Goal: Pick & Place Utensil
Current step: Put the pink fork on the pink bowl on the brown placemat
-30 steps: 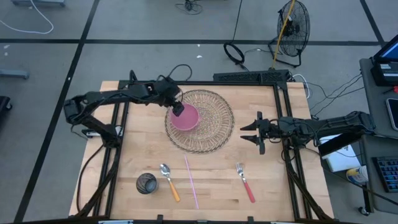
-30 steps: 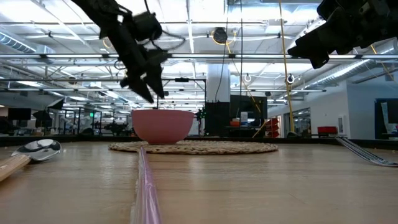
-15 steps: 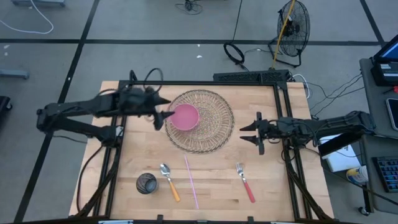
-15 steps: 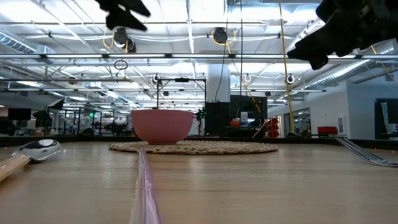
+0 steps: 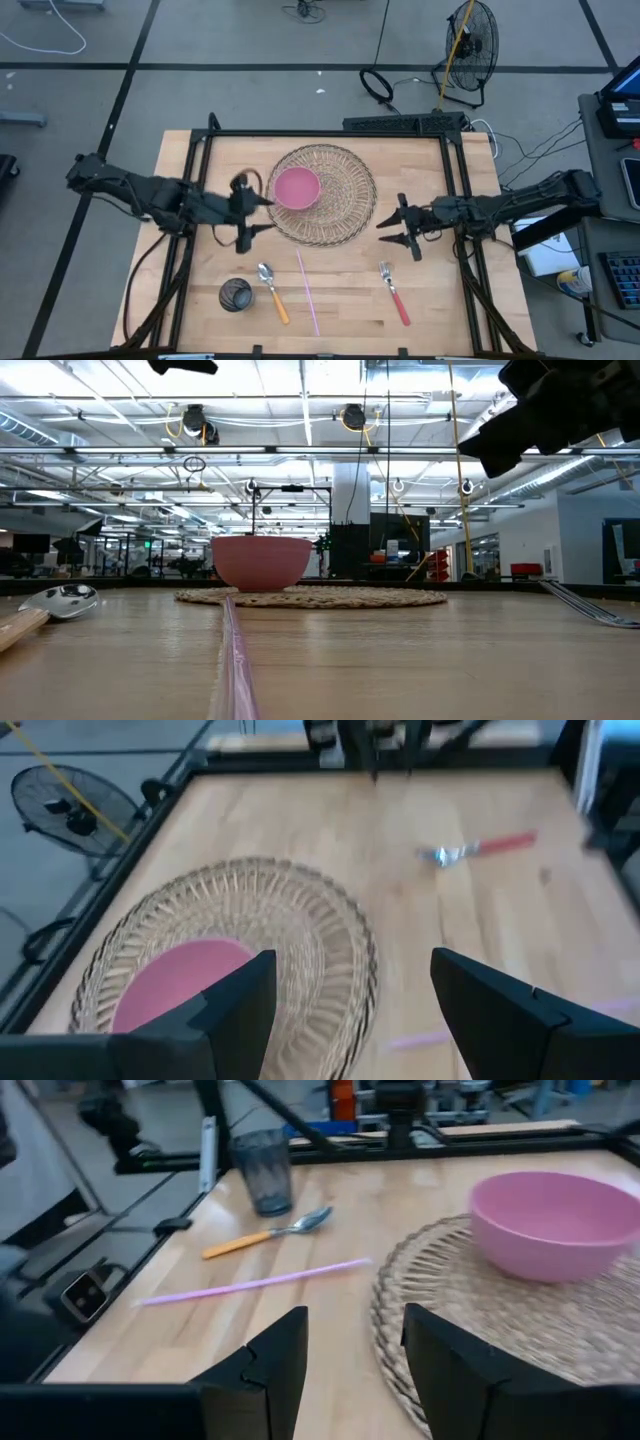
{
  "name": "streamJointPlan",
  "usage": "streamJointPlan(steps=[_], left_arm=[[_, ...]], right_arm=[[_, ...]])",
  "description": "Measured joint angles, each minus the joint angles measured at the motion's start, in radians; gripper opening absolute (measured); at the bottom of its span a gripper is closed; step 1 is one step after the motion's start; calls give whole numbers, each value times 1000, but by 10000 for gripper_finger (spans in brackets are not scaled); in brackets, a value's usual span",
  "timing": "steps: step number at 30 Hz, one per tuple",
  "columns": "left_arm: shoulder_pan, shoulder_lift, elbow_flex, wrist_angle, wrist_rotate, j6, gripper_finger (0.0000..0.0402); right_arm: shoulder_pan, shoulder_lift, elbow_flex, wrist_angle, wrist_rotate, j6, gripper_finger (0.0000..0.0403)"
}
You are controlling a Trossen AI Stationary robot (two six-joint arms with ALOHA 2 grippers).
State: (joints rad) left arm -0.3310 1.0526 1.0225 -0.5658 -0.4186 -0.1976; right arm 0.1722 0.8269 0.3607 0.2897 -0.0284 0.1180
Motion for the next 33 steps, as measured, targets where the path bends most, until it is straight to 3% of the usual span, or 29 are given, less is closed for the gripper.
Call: streamJointPlan(steps=[6,10,14,22,28,33], left_arm=[[-73,57,0,-63,-51,-19,271],[-91,60,0,-156,-165,-63,271],[-98,60,0,-197,-258,-101,271],[-95,60,0,-185,-284,-86,271],[-95,60,0,-192,-291,-59,271],[-95,60,0,-219,-290,-63,271]], right_arm=[[71,51,0,5,11,-26,157],[131,59,9,-26,81,-26,157],[215,60,77,-171,178,6,157],[392,152,173,-392,344,307,157],[445,311,227,-496,366,589,144],[474,391,305,-601,365,707,132]])
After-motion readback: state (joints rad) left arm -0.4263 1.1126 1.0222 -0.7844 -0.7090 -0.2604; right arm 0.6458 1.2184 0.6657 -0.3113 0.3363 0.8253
